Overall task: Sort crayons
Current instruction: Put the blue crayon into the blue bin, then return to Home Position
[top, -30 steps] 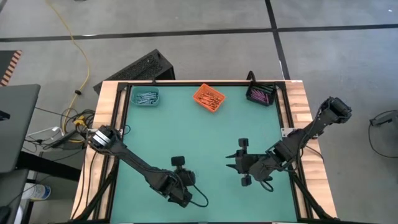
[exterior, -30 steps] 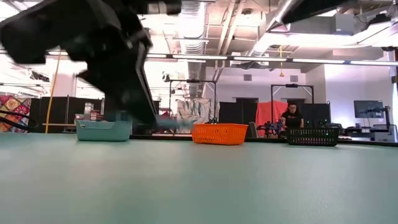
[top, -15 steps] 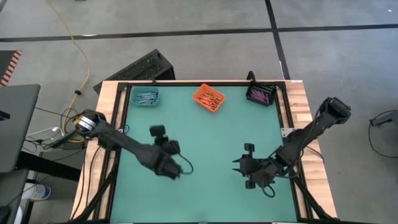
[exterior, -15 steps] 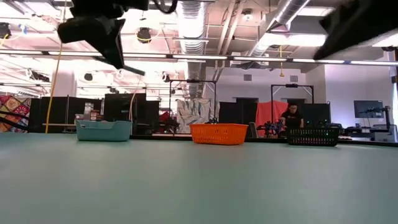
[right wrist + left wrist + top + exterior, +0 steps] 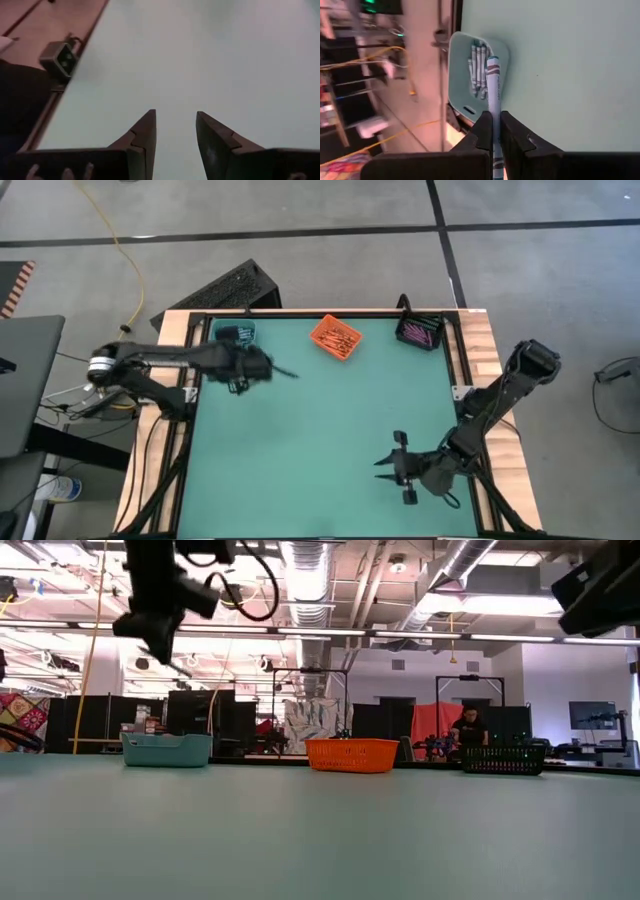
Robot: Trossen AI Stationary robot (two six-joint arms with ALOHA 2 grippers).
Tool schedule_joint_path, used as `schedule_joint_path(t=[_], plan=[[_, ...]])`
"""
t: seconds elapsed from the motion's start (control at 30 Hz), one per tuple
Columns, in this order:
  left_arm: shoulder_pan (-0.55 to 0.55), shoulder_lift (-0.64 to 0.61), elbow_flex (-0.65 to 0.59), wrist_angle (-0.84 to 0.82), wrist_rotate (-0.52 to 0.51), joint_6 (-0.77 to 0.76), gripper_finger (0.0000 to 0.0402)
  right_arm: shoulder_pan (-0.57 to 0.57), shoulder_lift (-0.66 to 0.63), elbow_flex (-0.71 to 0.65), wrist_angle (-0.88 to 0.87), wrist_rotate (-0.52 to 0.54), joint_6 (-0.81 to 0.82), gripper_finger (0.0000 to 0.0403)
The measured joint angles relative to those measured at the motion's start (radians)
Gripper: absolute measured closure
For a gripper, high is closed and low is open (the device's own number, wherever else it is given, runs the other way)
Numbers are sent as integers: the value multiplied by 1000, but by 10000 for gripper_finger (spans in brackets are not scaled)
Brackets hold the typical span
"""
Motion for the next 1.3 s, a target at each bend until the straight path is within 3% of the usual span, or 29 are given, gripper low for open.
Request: schedule_joint_path(t=[0.23,0.4,0.63,0.93,1.13,1.3], plan=[[338,-144,-161,275,183,404,401,34,132,0,225,1,-78,271],[517,-125,-194,404,257,551,401,35,209,17,298,4,-78,271],[685,-41,-194,476,350,670,401,35,287,119,304,9,-111,271],[809,86,-194,553,369,700,386,36,341,190,293,18,-131,271],[817,90,-194,648,399,696,319,48,338,191,293,25,-123,271],[814,89,-189,636,386,687,261,48,338,191,286,24,-128,271]])
